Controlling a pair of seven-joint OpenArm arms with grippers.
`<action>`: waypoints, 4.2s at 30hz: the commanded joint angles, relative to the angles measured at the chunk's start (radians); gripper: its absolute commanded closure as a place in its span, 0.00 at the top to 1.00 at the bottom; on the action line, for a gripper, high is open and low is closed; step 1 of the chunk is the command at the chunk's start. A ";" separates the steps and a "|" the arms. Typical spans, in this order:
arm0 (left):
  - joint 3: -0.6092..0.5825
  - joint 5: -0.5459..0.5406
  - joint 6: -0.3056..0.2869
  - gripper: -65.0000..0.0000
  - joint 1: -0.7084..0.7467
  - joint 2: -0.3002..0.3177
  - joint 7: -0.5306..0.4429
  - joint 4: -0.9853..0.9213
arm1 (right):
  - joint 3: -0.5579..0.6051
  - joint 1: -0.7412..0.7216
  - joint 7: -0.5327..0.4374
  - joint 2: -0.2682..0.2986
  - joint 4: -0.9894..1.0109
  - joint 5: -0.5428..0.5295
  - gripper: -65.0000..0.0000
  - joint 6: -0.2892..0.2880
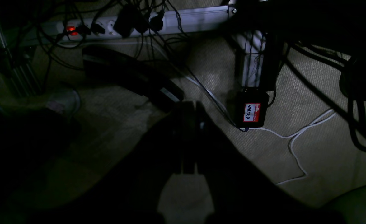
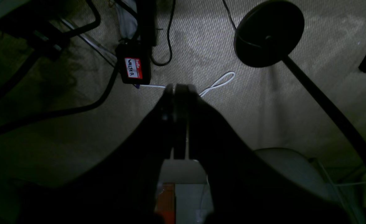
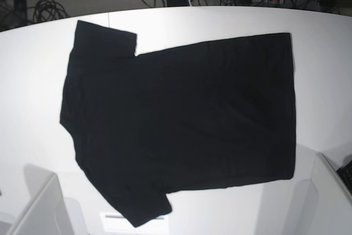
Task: Fold the T-shirt properly
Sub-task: 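Move both grippers from rest toward the shirt's shoulder corners, then lower both grippers and pinch the shoulder corners of the black shirt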
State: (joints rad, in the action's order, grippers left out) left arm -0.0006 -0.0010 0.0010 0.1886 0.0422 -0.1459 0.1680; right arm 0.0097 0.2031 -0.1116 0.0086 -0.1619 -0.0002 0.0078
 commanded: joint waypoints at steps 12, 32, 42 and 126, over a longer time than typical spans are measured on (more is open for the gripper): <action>-0.011 0.003 0.004 0.00 0.033 0.006 -0.007 0.002 | 0.000 0.005 -0.003 0.003 0.000 -0.004 0.00 0.001; 0.001 0.002 0.004 0.00 0.371 0.100 -0.007 0.534 | -0.150 0.436 0.111 0.001 -0.736 -0.010 0.00 -0.001; 0.041 0.000 0.004 0.00 0.589 0.147 -0.008 0.896 | -0.322 0.557 0.221 -0.049 -1.020 -0.008 0.00 -0.001; 0.356 -0.584 0.003 0.62 0.848 0.249 0.001 1.758 | -0.566 0.270 0.909 -0.022 -1.540 -0.591 0.34 -0.334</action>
State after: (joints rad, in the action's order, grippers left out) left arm 0.3515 -0.5816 0.0036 1.0206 0.2882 -0.1204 1.9129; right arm -0.5598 0.4614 0.7525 -0.0158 -1.7020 -0.6056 -0.3267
